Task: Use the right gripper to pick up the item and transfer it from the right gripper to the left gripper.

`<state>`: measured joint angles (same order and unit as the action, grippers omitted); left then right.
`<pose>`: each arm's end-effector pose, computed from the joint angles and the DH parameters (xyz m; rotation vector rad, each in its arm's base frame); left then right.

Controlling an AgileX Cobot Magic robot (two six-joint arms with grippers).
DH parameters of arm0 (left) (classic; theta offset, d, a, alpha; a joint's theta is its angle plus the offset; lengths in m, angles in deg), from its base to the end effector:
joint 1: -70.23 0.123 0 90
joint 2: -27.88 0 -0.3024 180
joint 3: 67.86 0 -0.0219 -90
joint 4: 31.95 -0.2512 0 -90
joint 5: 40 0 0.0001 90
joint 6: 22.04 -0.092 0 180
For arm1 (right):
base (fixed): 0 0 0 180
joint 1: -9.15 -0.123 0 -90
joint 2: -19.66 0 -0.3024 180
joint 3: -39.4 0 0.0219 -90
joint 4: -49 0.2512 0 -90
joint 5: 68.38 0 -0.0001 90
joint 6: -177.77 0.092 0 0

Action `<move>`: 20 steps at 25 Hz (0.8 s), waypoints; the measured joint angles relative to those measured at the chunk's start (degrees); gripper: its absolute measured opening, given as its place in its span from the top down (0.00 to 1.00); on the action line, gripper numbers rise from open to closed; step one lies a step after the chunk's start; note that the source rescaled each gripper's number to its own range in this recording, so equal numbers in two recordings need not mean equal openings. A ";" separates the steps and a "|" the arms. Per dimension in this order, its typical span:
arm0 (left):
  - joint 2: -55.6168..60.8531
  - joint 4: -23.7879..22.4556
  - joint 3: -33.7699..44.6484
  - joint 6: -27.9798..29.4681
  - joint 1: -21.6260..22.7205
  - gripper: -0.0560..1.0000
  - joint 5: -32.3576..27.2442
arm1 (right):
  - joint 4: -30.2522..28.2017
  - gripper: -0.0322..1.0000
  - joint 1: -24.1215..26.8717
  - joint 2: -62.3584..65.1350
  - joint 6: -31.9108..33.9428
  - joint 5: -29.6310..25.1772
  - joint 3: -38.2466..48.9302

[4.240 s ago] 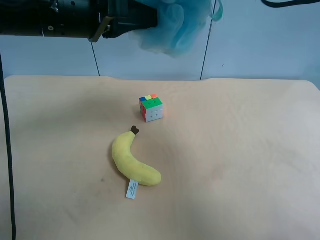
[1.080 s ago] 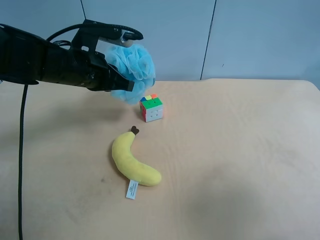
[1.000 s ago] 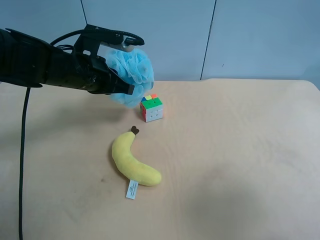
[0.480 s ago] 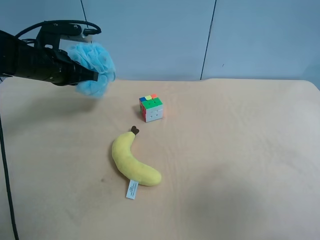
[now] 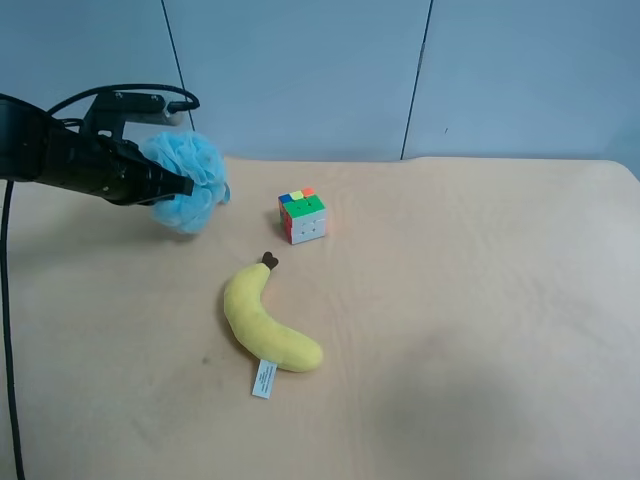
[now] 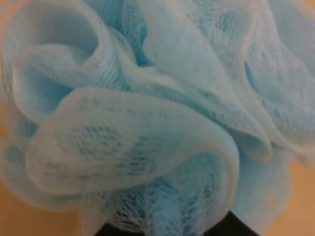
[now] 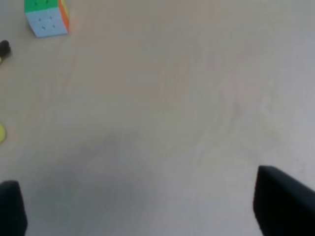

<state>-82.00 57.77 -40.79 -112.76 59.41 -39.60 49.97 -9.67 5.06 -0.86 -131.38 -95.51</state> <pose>0.3469 -0.0658 0.1715 0.2430 2.3790 -0.0724 -0.0094 -0.0017 0.2951 -0.3267 2.1248 0.2263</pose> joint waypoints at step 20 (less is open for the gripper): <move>-1.74 0.00 0.00 0.05 0.00 0.69 0.25 | 0.00 0.00 0.00 0.00 0.00 0.00 0.00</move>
<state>-83.73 57.77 -40.79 -112.71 59.41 -39.35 49.97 -9.67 5.06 -0.86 -131.38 -95.51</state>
